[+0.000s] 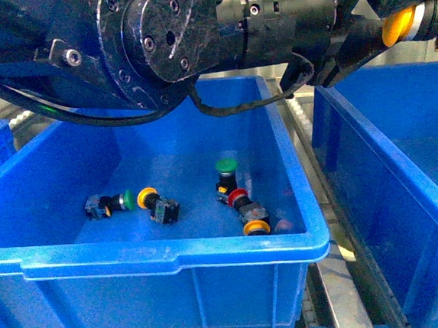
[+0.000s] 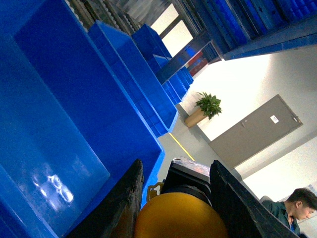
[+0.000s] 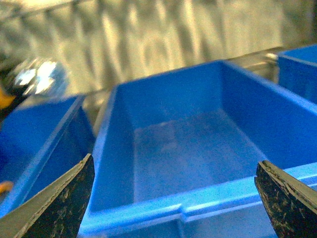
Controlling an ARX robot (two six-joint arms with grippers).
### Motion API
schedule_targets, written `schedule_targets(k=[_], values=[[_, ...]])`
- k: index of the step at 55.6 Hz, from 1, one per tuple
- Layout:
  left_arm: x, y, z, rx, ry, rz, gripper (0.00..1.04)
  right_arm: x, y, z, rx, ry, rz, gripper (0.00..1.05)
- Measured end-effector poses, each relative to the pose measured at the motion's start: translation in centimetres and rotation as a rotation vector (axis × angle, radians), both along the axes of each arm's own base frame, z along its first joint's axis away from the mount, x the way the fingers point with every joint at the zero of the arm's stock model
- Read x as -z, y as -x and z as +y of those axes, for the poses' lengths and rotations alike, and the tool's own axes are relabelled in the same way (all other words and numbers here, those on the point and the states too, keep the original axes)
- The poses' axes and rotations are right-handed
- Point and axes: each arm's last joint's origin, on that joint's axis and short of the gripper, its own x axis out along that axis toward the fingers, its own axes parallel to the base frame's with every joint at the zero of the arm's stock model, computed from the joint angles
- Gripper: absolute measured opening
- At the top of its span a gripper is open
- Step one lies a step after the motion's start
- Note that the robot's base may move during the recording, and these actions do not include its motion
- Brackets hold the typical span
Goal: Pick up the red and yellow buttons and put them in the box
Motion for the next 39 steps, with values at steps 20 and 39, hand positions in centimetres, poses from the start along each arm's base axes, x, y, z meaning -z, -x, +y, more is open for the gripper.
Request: schedule_targets(k=[20,39], values=[[-0.5,0.6,-0.5,-0.007,-0.036,-0.023,0.33,-7.5,-6.3,-3.0,-0.006,-0.805,-0.221,0.98],[-3.3,2.1,-0.2,-0.005,-0.018,-0.09,0.33,-10.1,-10.5,2.0,-0.16,-1.094,-0.256,0.98]])
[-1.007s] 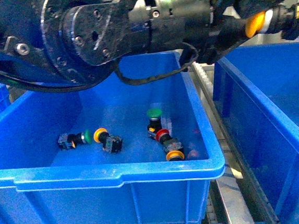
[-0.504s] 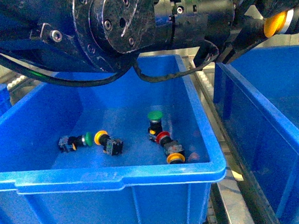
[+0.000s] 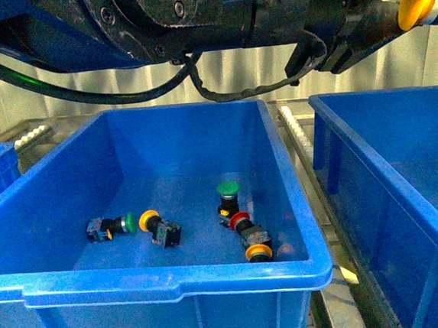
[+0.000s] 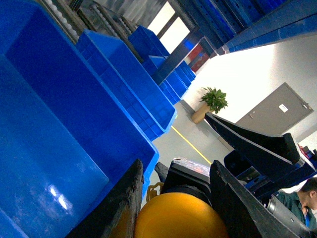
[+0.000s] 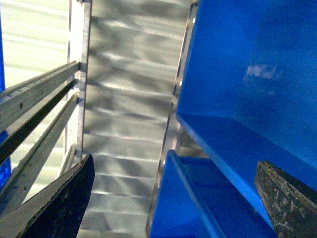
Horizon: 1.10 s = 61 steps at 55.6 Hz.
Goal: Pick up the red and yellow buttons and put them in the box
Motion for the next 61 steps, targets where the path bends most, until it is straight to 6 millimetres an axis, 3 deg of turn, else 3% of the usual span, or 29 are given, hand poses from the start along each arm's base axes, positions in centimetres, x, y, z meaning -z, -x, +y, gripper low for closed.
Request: schedule_targets(k=[16,61], values=[[-0.1,0.7,-0.9,0.015,0.0,-0.009,0.33,-0.5,-0.7,1.9,-0.052,-0.013,-0.014,0.98],[1.3,2.1,-4.2,0.08,-0.015,0.027,0.33,-0.8,-0.5,1.8,-0.07,-0.018,-0.027,0.98]])
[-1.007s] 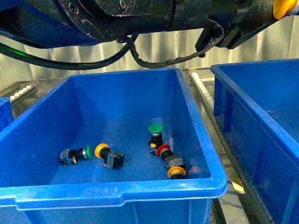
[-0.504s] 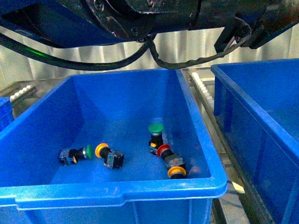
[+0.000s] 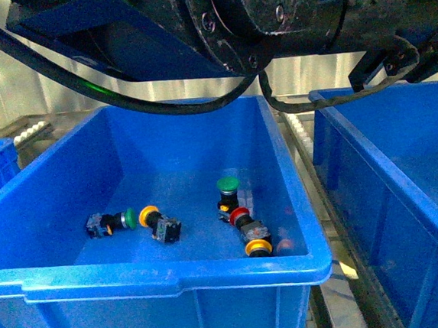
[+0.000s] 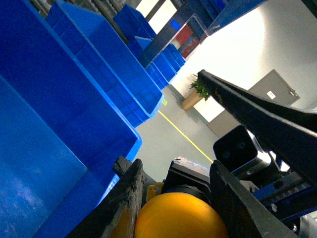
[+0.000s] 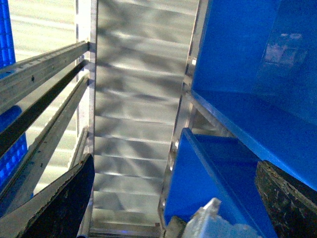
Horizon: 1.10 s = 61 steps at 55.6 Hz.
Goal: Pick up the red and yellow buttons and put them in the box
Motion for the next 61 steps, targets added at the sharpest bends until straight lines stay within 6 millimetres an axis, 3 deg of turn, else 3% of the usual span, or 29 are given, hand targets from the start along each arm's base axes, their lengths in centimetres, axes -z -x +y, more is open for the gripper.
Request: schedule_targets(k=[40,48,61], values=[[0.66,-0.03,-0.33,-0.001,-0.027,-0.003,0.33,-0.03,0.11,-0.23,0.023,0.032,0.014,0.98],[0.57,-0.03,-0.36,0.0,-0.026,-0.006,0.33,0.14,0.12,-0.28,0.036,0.045,0.035,0.71],[0.13,-0.02,-0.42,0.007,-0.022,-0.016,0.33,0.28,0.12,-0.41,0.058,0.05,0.053,0.37]])
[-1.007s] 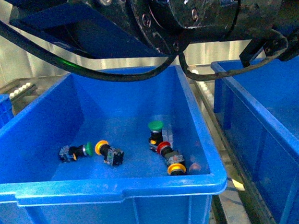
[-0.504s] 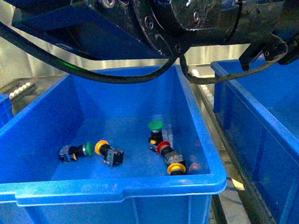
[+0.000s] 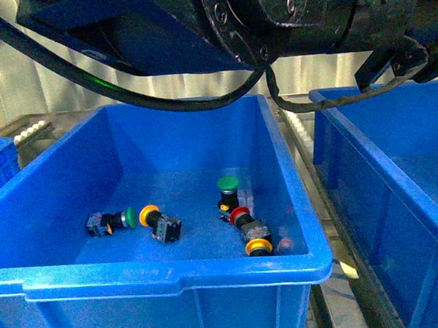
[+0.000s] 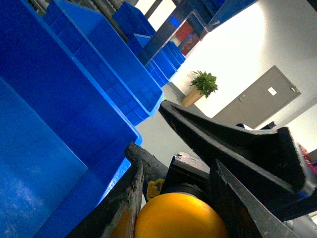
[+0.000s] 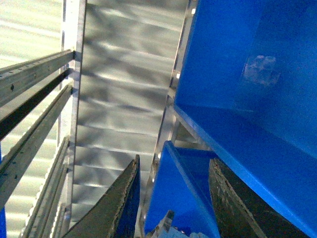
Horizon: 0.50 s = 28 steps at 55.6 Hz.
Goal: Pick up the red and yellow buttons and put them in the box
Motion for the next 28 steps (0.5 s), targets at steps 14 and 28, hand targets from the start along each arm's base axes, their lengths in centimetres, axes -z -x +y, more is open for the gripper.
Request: schedule_targets(k=[14,28], values=[[0.11,0.03,-0.05,0.004,-0.012,-0.001,0.33,-0.01,0.01,-0.06,0.003,-0.014,-0.006,0.33],[0.08,0.01,-0.07,-0.005,-0.012,-0.007,0.33,0.15,-0.01,-0.19,0.003,-0.022,-0.009,0.33]])
